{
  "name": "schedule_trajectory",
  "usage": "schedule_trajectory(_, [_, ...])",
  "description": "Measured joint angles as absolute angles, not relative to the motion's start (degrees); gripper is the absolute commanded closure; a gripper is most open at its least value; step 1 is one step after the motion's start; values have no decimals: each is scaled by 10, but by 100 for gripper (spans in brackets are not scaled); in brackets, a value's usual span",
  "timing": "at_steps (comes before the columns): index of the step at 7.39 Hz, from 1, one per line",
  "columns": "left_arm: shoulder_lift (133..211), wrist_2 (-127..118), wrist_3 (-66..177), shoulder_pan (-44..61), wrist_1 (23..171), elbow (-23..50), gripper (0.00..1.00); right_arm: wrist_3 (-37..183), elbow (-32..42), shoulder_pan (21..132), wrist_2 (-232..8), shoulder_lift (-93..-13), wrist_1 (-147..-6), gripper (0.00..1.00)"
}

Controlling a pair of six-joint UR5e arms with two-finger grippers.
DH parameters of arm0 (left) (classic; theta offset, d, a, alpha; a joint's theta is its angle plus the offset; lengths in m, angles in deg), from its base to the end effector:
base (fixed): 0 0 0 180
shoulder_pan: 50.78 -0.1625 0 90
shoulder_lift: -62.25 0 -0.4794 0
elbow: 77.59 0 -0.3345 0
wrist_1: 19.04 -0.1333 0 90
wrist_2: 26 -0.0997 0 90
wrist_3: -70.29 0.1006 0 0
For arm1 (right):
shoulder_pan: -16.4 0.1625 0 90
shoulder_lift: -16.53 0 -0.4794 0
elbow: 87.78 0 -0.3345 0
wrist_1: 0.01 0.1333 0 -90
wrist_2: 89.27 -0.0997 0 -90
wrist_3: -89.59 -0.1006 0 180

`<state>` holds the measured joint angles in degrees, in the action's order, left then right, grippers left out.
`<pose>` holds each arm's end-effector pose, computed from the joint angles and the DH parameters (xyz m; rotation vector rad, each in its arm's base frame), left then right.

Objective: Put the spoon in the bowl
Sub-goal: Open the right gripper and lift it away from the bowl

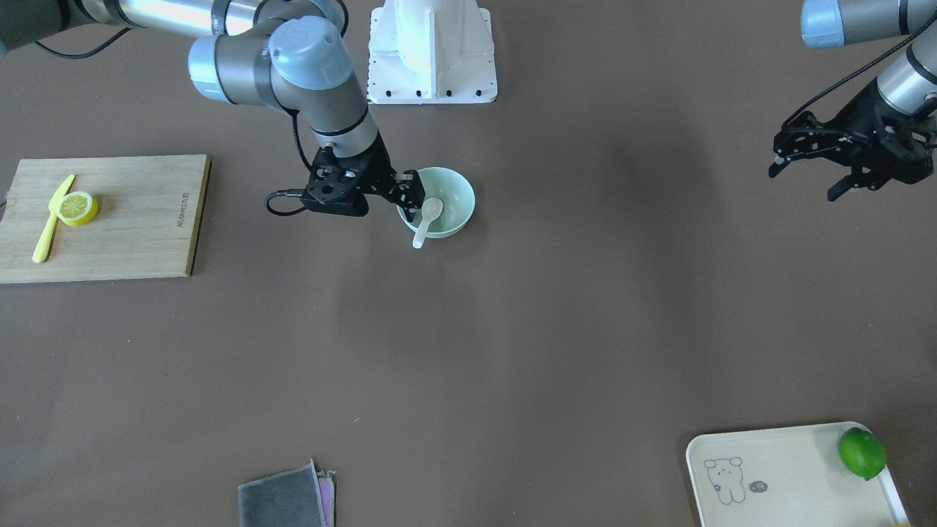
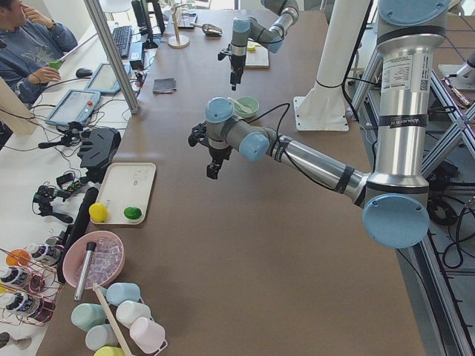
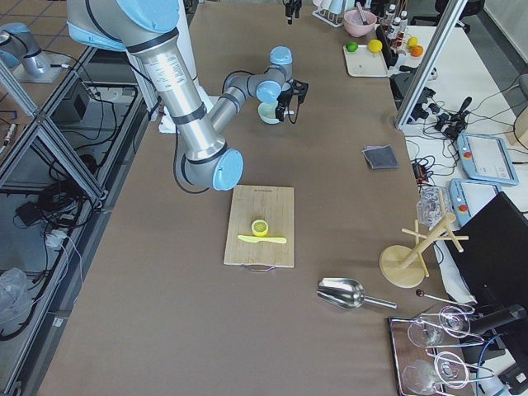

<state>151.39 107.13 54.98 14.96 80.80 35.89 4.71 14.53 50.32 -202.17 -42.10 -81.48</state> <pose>0.1158 -0.4141 0.5216 0.2606 0.8747 0.3584 -0.4668 -0.4273 0.3188 -0.0499 -0.9732 0.2804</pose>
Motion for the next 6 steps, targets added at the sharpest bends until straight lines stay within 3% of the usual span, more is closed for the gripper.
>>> schedule_trajectory(3, [1509, 1070, 635, 212, 804, 326, 3, 216, 256, 630, -2128, -595, -818, 0])
schedule_trajectory(6, [1512, 1071, 777, 305, 778, 234, 3, 467, 247, 768, -2183, -705, -820, 0])
